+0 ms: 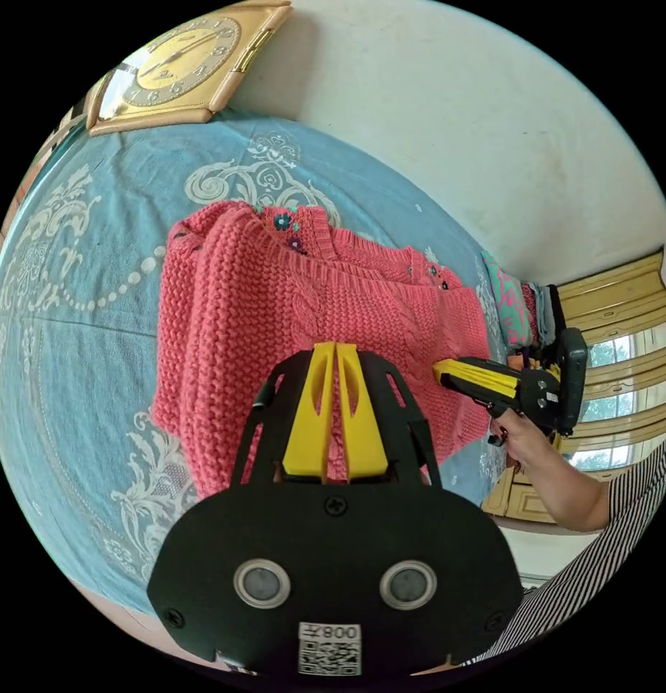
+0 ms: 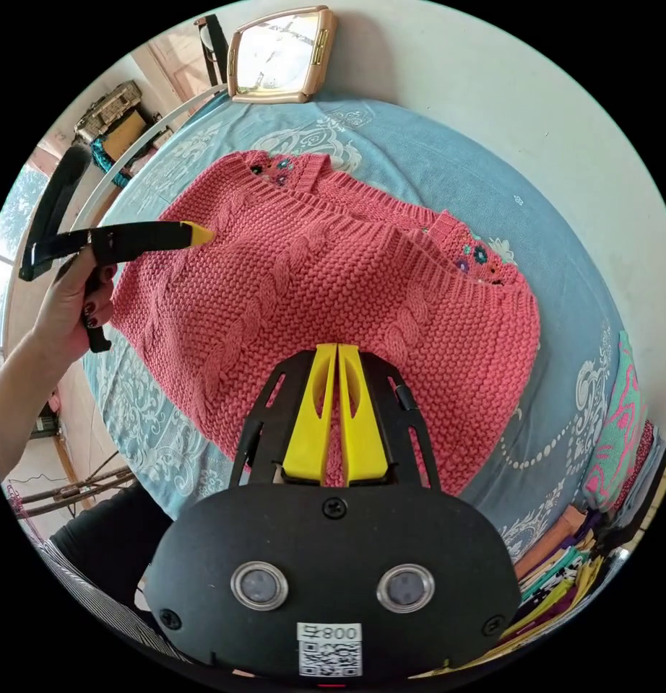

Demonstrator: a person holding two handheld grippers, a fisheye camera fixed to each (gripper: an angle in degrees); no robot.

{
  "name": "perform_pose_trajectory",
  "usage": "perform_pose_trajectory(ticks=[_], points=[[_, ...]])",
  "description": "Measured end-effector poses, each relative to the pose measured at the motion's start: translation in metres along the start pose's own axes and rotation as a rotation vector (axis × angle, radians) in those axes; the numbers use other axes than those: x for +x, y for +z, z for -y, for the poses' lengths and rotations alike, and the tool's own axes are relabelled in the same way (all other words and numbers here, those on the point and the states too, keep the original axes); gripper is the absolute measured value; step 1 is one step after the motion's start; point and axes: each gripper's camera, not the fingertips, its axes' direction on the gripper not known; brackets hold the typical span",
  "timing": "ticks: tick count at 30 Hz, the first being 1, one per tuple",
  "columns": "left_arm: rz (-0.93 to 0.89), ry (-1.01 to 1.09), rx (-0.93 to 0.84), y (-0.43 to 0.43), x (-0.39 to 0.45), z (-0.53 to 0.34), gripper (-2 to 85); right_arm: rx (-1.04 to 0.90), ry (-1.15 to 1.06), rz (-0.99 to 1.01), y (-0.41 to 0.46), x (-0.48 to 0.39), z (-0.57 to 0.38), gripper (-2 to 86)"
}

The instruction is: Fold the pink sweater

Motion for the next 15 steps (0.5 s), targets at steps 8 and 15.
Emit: perform_pose_trajectory(ticks=[8, 15], points=[[0.000, -0.321, 0.120, -0.091, -0.094, -0.115, 7.3, 0.038, 0.130, 0.117, -0.065, 0.012, 0.025, 0.6], [-0.251, -0.501, 0.070, -0.067, -0.151, -0.164, 12.0, 0.075, 0.065, 0.243, -0.102, -0.033, 0.093, 5.9]])
